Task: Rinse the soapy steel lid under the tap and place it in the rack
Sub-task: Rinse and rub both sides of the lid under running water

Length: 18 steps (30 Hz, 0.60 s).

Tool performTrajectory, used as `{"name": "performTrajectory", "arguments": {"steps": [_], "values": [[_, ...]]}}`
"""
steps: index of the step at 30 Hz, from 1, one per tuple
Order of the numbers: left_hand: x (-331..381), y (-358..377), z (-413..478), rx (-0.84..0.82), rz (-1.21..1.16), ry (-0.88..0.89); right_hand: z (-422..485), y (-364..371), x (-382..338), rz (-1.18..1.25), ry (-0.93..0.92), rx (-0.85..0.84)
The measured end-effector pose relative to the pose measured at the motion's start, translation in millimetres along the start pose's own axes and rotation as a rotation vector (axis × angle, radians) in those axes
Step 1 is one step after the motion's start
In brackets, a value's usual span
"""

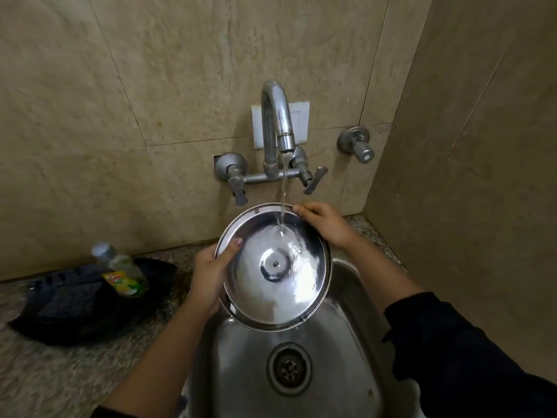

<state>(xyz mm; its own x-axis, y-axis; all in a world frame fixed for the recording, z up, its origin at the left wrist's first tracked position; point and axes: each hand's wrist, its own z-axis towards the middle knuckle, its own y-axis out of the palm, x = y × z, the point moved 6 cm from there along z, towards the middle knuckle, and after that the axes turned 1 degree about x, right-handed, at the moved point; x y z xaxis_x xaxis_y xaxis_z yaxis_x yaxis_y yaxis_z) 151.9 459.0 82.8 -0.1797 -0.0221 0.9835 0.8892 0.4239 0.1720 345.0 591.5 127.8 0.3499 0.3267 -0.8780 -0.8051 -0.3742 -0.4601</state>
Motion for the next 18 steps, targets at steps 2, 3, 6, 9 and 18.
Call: {"name": "performTrajectory", "arguments": {"steps": [2,3,6,9,18], "values": [[-8.4,0.1,2.6,-0.102,-0.073,-0.099,-2.1,3.5,0.9,0.080,-0.048,0.055],[-11.1,4.1,3.8,-0.196,-0.082,-0.173,-1.8,8.3,-3.2,0.085,-0.087,0.052],[-4.6,17.0,9.0,-0.456,0.194,-0.286,1.0,32.0,-24.5,-0.051,-0.179,-0.096],[9.9,24.2,16.6,-0.410,0.282,-0.191,7.5,45.9,-36.4,-0.171,-0.256,-0.171],[-3.8,9.3,13.7,-0.372,0.236,-0.226,5.1,26.5,-11.1,-0.120,-0.101,-0.066]]}}
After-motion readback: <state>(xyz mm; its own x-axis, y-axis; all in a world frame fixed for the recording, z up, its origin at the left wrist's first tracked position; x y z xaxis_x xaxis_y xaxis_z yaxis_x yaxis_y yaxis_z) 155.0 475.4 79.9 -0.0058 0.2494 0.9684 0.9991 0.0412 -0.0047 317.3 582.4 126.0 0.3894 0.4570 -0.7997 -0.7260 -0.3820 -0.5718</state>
